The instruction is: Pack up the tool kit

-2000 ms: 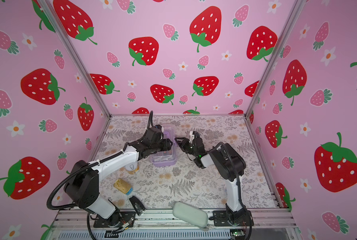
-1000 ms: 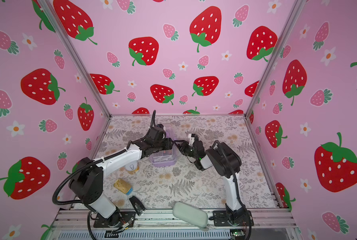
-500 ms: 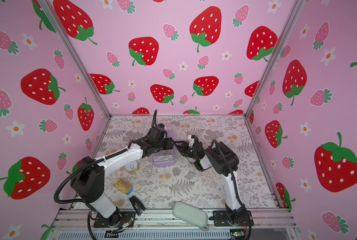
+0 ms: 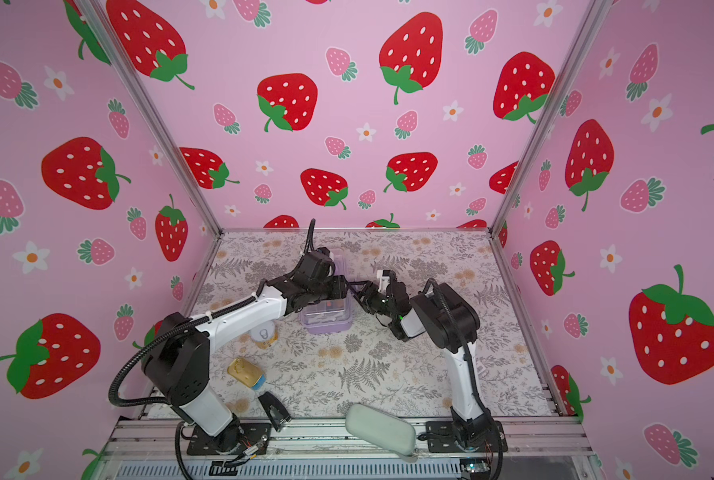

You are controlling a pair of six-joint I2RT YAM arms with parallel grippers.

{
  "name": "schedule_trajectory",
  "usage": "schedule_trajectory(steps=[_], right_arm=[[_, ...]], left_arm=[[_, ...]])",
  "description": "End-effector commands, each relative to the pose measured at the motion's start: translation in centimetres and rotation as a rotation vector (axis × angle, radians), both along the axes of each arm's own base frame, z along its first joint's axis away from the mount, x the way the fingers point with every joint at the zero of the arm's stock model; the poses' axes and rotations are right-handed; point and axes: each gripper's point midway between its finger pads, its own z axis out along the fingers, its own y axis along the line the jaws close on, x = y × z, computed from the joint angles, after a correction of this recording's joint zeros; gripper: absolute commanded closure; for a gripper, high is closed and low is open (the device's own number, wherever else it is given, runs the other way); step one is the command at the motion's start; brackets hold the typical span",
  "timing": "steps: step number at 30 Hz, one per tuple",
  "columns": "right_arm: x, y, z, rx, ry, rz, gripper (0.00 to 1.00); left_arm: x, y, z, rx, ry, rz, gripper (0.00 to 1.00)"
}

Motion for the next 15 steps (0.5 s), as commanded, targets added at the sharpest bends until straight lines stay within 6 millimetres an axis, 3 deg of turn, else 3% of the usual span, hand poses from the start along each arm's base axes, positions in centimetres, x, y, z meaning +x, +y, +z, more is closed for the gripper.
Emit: schedule_trajectory(steps=[1, 15], right_arm=[[-0.7, 0.9, 3.2, 0.066, -0.052, 0.053, 0.34], [-1.1, -0.1, 6.9, 0.133, -0.121, 0.053, 0.42]], left_arm=[[-2.2, 0.4, -3.9, 0.081, 0.145, -0.016, 0.39], [-2.0, 0.0, -3.6, 0.08, 0.143, -0.024, 0.4]])
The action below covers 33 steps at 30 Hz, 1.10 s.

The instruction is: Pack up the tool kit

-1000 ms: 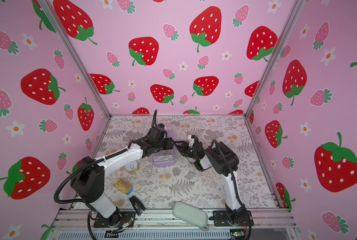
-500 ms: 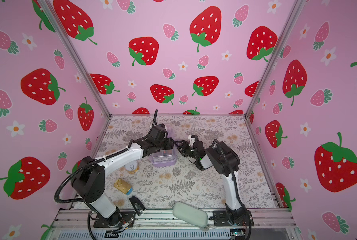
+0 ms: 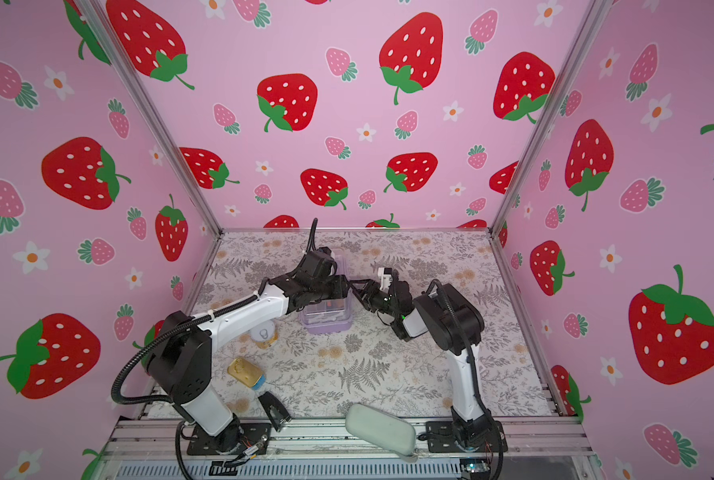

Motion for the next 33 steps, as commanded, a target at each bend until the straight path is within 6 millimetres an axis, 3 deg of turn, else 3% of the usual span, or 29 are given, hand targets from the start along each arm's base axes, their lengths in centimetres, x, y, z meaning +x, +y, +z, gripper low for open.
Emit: schedule_trajectory(steps=[1, 6, 12, 14, 16, 20, 23, 27, 30, 33], right_arm=[[-1.0, 0.4, 4.4, 0.08, -0.105, 0.041, 0.43], [-1.1, 0.5, 4.0, 0.075, -0.099, 0.048, 0.47], [-1.3, -0.4, 1.3, 0.048, -0.04, 0.019, 0.5], [-1.3, -0.9, 0.7, 0.036, -0.033, 0.009, 0.49], [-1.4, -1.5, 0.4, 0.036, -0.031, 0.0, 0.42], [-1.5, -2.6, 0.6, 0.049, -0.042, -0.008, 0.35], [-1.5, -2.7, 0.3, 0.031, -0.046, 0.004, 0.32], [-1.1, -2.0, -0.8, 0.011, -0.027, 0.038, 0.3], [-0.7, -1.4, -1.3, 0.03, -0.015, 0.06, 0.24], [-0.3, -0.9, -1.8, 0.048, 0.002, 0.078, 0.2]], left_arm=[[-2.1, 0.1, -3.6, 0.065, 0.136, -0.024, 0.4], [-2.2, 0.0, -3.6, 0.064, 0.139, -0.026, 0.4], [-2.4, 0.2, -3.1, 0.074, 0.13, -0.033, 0.4], [-2.4, 0.3, -2.3, 0.075, 0.111, -0.044, 0.4], [-2.5, 0.3, -1.2, 0.075, 0.089, -0.061, 0.4], [-2.5, 1.2, 2.5, 0.072, 0.019, -0.092, 0.41], [-2.1, 3.1, 5.7, 0.051, -0.04, -0.067, 0.4], [-0.8, 8.1, 8.1, 0.011, -0.078, 0.057, 0.37], [0.7, 12.1, 7.9, -0.032, -0.074, 0.18, 0.35], [1.9, 13.9, 6.5, -0.105, -0.021, 0.235, 0.35]])
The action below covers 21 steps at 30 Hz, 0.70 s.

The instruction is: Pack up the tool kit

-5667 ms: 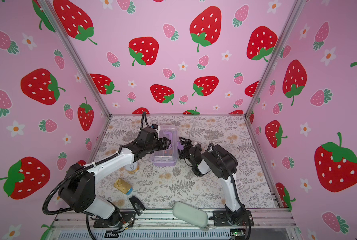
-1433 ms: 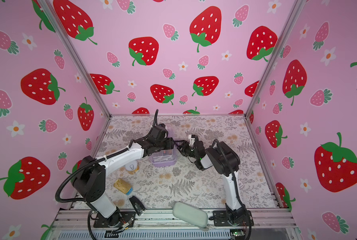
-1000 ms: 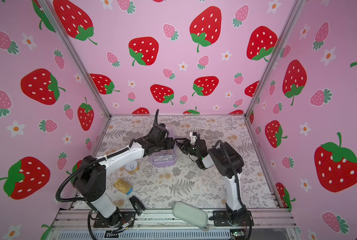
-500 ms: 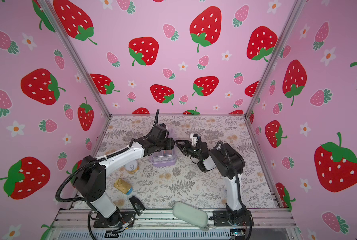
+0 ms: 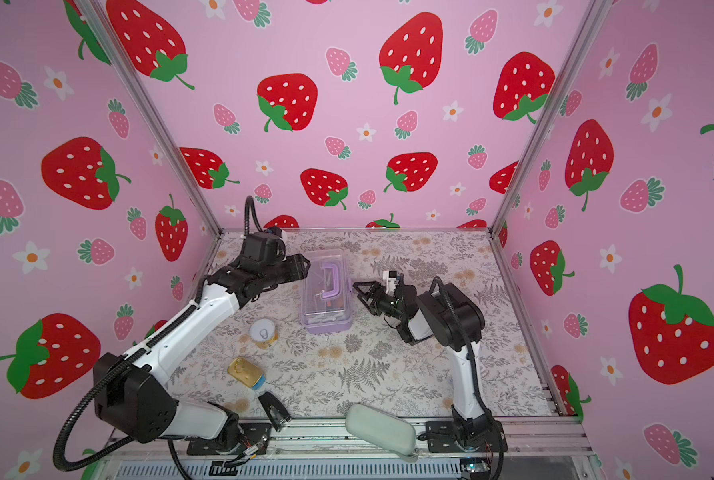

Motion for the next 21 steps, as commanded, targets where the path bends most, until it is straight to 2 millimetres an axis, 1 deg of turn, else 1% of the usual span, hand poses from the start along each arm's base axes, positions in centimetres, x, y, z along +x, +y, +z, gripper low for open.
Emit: schedule_trajectory(steps=[1, 4, 8, 10, 15, 19, 21], right_arm=[[0.3, 0.7, 0.3, 0.044, -0.008, 0.039, 0.19], [0.8, 1.2, 0.0, 0.066, 0.003, 0.051, 0.18], [1.1, 1.7, 0.1, 0.124, 0.018, 0.069, 0.16], [1.0, 2.0, 0.4, 0.151, 0.019, 0.08, 0.15], [0.4, 2.7, 1.4, 0.188, 0.013, 0.114, 0.12], [-0.4, 2.9, 2.8, 0.246, 0.012, 0.146, 0.12], [-0.8, 2.7, 3.6, 0.281, 0.01, 0.152, 0.13]], left_arm=[[0.7, 1.1, -3.4, -0.072, 0.105, 0.032, 0.35], [1.8, 0.7, -5.0, -0.136, 0.149, 0.014, 0.33], [3.4, -1.2, -6.7, -0.206, 0.187, -0.024, 0.31], [4.3, -1.7, -7.4, -0.233, 0.198, -0.026, 0.3], [6.0, -3.9, -8.1, -0.284, 0.197, -0.057, 0.29], [6.5, -5.3, -8.3, -0.281, 0.205, -0.083, 0.29], [6.5, -6.0, -8.6, -0.282, 0.214, -0.094, 0.29]])
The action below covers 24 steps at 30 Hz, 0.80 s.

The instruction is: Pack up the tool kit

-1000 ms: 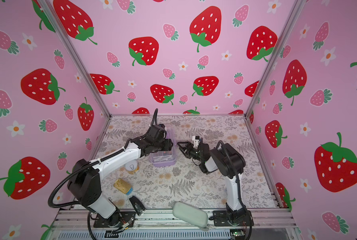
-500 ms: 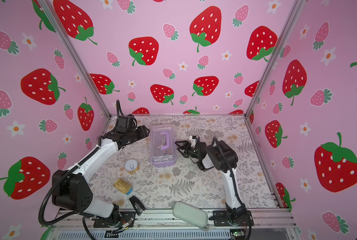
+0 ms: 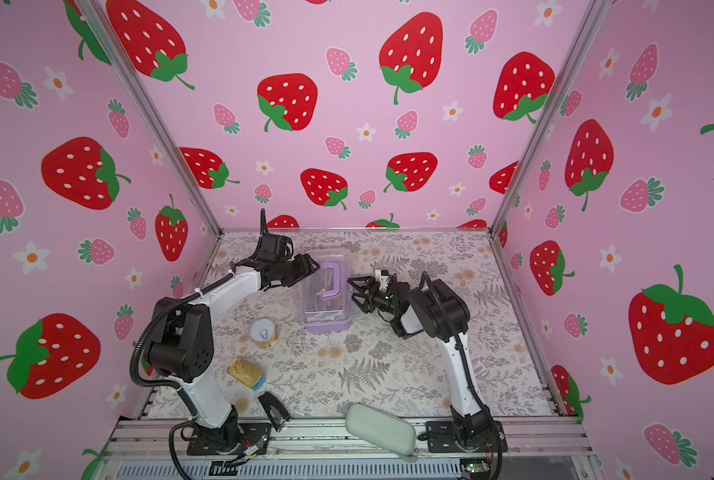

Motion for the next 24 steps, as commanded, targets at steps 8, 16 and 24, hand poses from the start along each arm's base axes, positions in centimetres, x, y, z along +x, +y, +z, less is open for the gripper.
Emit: schedule_trajectory(steps=[8, 16, 24], right_arm=[[-3.4, -0.6, 7.1, 0.229, -0.153, 0.072, 0.22], [-3.9, -2.0, 8.2, 0.219, -0.181, 0.049, 0.31], [-3.9, -2.2, 10.3, 0.239, -0.237, 0.047, 0.32]], left_arm=[[0.5, -4.7, 1.9, -0.086, -0.026, -0.097, 0.3], [-0.1, -4.8, 1.6, -0.075, -0.017, -0.102, 0.3], [-0.4, -4.8, 1.1, -0.076, -0.005, -0.107, 0.3]])
